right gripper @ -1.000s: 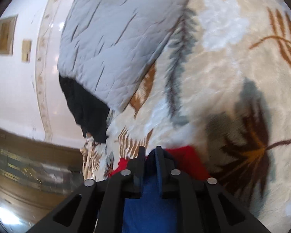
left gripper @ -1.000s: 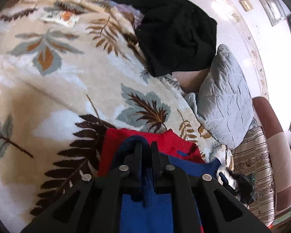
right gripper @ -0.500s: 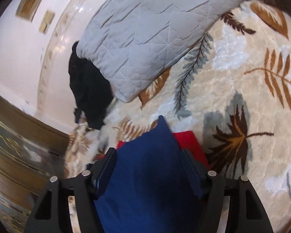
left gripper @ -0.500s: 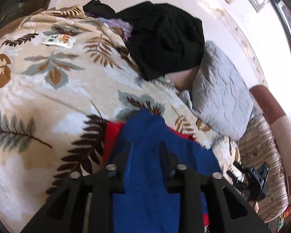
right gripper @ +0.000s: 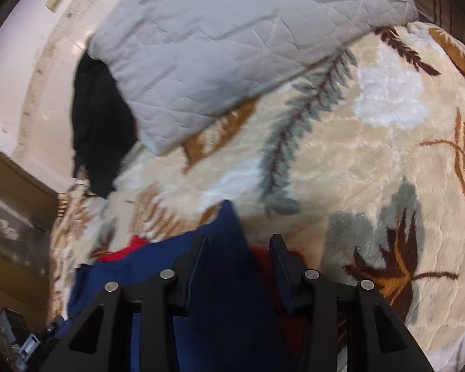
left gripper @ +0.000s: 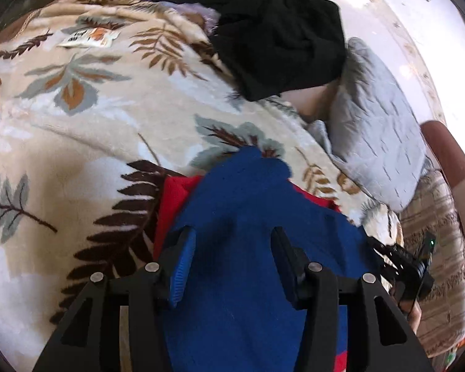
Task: Fold small clothes
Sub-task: 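Fold the navy hem with both grippers over toward the red collar, then lower the folded hem flat and open both grippers, then grasp the red-and-navy folded edge with the left gripper and lift it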
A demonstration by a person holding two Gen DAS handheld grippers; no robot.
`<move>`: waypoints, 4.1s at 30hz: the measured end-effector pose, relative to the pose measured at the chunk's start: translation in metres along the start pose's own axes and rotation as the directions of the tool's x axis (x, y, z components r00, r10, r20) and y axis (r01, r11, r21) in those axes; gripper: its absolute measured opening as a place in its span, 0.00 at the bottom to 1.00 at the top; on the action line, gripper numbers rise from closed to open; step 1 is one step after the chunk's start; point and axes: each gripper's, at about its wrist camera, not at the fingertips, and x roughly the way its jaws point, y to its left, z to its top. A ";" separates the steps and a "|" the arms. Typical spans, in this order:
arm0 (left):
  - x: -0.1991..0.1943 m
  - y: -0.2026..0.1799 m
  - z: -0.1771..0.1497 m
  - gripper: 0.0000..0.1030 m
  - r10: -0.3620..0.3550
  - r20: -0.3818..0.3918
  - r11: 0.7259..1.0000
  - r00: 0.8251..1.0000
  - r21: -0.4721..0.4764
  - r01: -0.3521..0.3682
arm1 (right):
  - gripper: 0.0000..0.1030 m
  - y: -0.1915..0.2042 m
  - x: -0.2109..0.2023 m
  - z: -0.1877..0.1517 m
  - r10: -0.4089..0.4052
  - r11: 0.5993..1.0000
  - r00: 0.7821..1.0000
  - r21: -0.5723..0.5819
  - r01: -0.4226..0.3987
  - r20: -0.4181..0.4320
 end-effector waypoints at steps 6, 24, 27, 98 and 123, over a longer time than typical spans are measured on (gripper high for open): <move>0.004 -0.004 0.005 0.50 0.026 0.034 1.000 0.999 0.010 -0.027 | 0.10 0.009 0.005 -0.003 0.032 0.996 0.998 -0.080 -0.036 -0.049; -0.031 -0.011 -0.005 0.51 0.141 0.090 0.987 0.986 0.059 -0.147 | 0.52 -0.031 -0.054 -0.006 0.024 0.992 0.998 0.122 -0.031 0.058; -0.047 -0.023 -0.016 0.53 0.121 0.100 0.986 0.988 0.104 -0.132 | 0.84 -0.021 -0.089 -0.019 0.041 0.996 0.990 0.067 -0.050 0.137; -0.099 0.016 -0.153 0.88 0.268 -0.021 0.963 0.963 0.049 -0.266 | 0.54 0.040 -0.110 -0.168 0.026 0.968 0.985 -0.243 -0.067 -0.171; -0.049 0.018 -0.119 0.65 0.004 0.089 0.987 0.996 -0.158 0.010 | 0.24 0.084 -0.059 -0.194 0.140 0.939 0.956 -0.272 -0.211 -0.258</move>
